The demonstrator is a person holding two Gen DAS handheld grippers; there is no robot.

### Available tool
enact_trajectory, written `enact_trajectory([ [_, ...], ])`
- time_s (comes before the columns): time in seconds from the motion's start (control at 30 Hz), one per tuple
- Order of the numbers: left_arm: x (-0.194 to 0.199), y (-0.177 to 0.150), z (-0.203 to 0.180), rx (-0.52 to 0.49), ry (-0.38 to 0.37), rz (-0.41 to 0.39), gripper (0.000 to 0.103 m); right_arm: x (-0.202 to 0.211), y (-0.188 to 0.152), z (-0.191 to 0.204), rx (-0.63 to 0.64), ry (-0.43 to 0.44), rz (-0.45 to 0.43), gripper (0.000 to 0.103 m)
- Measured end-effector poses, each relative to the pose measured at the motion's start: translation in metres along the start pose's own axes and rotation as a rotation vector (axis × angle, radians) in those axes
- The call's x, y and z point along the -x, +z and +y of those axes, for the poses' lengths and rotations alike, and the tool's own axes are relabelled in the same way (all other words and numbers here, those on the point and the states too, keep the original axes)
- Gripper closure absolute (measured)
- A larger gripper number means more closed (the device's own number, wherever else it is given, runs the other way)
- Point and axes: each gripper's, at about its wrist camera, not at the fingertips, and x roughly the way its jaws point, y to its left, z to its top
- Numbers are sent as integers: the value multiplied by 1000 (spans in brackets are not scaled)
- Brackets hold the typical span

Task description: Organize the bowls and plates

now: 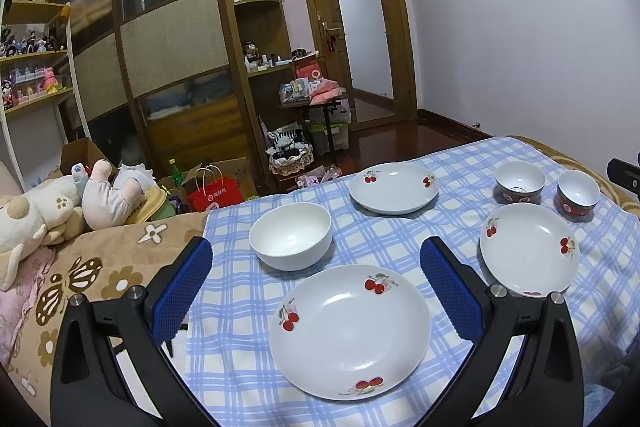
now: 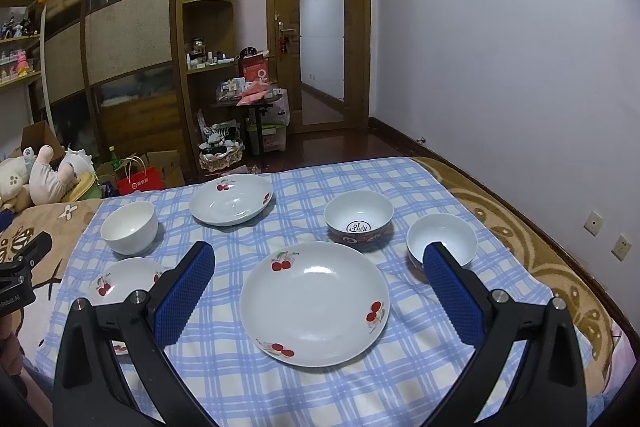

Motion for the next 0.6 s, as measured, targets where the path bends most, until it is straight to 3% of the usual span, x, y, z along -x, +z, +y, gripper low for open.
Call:
enact_trajectory([
  [0.6, -2, -2, 1, 9, -5, 10, 1, -1, -3, -2, -4, -4, 4, 0],
])
